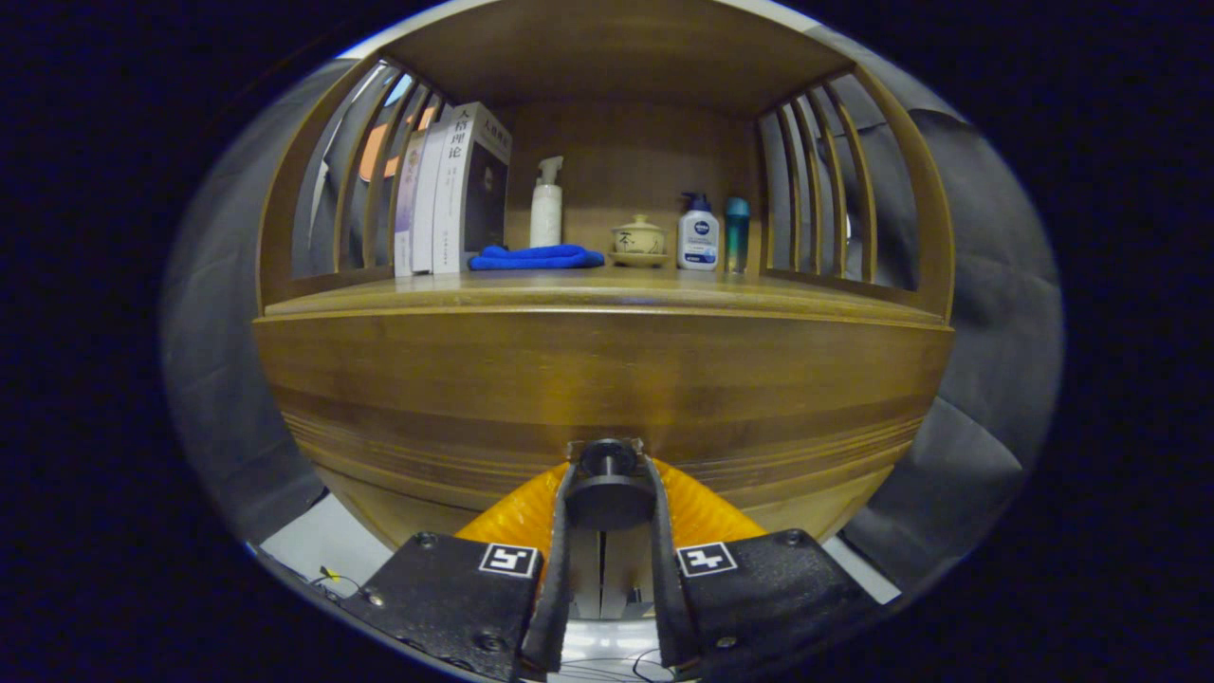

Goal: Pull open the drawer, take out the items inside it, and place them on the countertop above the cabinet.

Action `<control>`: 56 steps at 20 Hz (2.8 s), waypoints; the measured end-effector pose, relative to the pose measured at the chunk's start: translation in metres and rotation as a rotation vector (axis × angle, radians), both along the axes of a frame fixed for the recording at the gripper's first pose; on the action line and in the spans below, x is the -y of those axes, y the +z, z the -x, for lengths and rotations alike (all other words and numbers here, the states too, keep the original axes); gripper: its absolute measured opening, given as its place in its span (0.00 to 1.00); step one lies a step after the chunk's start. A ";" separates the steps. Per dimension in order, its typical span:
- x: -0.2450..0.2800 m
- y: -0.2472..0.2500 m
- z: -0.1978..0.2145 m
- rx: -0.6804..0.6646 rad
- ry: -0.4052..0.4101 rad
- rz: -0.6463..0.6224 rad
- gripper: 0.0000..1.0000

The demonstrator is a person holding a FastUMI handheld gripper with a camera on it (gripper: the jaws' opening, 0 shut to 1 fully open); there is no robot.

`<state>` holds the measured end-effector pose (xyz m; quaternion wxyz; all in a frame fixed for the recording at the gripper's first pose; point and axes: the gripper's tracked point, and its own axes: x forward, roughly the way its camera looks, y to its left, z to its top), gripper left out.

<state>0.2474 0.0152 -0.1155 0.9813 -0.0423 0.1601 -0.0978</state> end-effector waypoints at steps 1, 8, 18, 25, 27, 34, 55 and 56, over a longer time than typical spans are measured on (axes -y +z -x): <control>0.001 0.000 0.002 0.000 -0.003 0.002 0.39; -0.005 -0.002 0.037 0.008 0.003 -0.027 0.38; -0.013 -0.008 0.122 0.017 0.025 -0.058 0.37; -0.021 -0.019 0.172 -0.011 0.057 -0.091 0.37; -0.025 -0.022 0.188 -0.023 0.068 -0.113 0.37; -0.032 -0.030 0.211 -0.066 0.106 -0.130 0.37; -0.050 0.082 0.208 -0.315 0.224 -0.146 0.98; -0.050 0.081 0.204 -0.354 0.212 -0.156 0.98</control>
